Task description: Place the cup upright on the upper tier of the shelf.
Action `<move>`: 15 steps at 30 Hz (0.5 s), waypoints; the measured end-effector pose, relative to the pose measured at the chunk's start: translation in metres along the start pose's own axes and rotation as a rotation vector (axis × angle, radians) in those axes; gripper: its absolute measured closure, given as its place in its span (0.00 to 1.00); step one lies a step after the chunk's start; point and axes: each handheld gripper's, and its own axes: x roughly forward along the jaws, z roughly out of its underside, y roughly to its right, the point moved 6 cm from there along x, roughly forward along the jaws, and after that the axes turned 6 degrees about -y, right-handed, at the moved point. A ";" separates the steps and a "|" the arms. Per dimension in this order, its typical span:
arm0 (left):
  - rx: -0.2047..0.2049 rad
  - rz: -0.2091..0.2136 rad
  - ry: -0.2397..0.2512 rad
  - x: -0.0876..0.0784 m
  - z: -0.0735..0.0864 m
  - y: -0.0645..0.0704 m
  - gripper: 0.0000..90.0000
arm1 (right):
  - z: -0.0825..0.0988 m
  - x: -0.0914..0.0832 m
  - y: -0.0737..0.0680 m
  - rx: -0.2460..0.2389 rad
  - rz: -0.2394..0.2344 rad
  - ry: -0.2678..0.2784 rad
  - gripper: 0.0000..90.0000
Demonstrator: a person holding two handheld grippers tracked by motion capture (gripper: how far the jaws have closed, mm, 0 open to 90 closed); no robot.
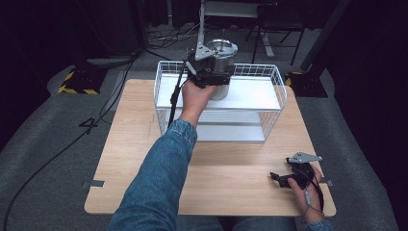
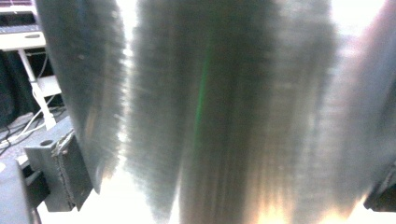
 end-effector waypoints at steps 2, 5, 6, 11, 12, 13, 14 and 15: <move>-0.011 -0.001 0.006 0.001 0.000 0.000 0.03 | 0.000 0.000 0.000 0.001 0.000 0.000 0.04; -0.042 0.000 0.015 0.002 -0.001 0.001 0.02 | 0.000 0.000 0.000 0.001 0.001 0.000 0.04; -0.044 0.000 0.015 0.002 -0.001 0.001 0.02 | 0.000 0.000 0.000 0.000 0.001 0.000 0.04; -0.011 -0.012 -0.007 0.000 0.000 0.001 0.03 | 0.000 0.000 0.000 0.000 0.001 0.001 0.04; -0.009 -0.011 -0.006 -0.001 0.000 0.001 0.03 | 0.000 0.000 0.000 0.000 0.001 0.001 0.04; -0.006 -0.023 -0.006 -0.001 0.000 0.001 0.03 | 0.000 0.000 0.000 0.000 0.001 0.001 0.04; 0.002 -0.037 -0.008 -0.001 0.000 0.001 0.02 | 0.000 0.000 0.000 0.000 0.002 0.001 0.04; 0.006 -0.046 -0.005 -0.001 -0.001 0.002 0.01 | 0.000 0.000 0.000 0.000 0.001 0.001 0.04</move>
